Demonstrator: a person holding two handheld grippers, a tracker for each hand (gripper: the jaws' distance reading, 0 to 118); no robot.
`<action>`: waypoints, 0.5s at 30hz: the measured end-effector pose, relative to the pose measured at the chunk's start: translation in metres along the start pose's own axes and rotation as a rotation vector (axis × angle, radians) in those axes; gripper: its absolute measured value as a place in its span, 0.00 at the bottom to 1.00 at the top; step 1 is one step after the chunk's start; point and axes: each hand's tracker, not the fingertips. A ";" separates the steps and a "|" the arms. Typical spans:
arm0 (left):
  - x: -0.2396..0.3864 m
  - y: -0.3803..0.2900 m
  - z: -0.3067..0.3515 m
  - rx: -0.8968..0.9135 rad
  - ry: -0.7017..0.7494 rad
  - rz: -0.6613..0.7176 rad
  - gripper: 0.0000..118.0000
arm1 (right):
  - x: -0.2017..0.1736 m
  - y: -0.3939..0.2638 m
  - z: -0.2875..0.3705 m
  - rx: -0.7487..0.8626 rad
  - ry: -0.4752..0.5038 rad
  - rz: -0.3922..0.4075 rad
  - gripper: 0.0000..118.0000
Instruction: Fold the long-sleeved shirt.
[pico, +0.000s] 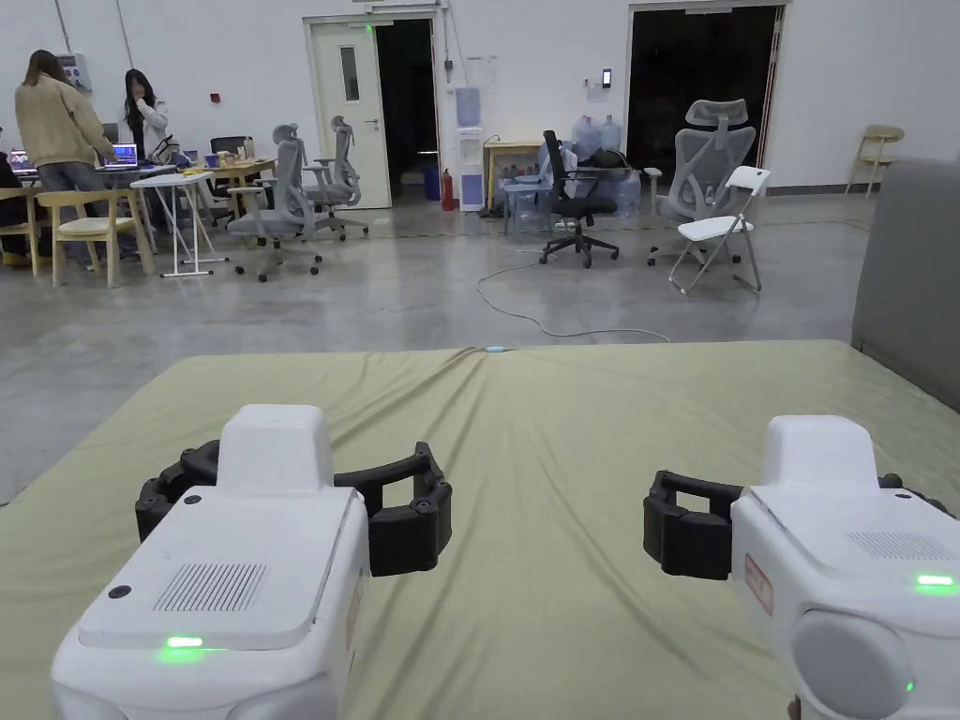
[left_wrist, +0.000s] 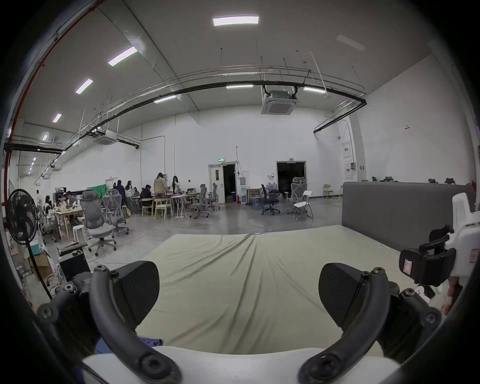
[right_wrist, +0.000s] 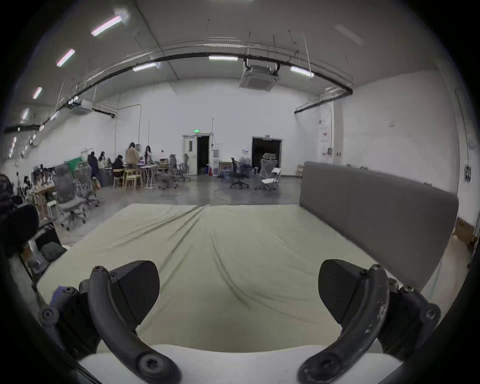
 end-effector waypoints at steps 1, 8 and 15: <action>0.000 0.000 0.000 -0.001 0.001 -0.001 1.00 | 0.001 0.001 0.000 0.003 -0.004 0.004 1.00; 0.000 -0.001 -0.001 -0.009 0.001 0.002 1.00 | -0.003 0.000 0.002 -0.008 -0.016 0.020 1.00; 0.000 -0.002 0.000 -0.013 -0.008 -0.001 1.00 | -0.007 0.001 0.006 -0.029 0.029 -0.004 1.00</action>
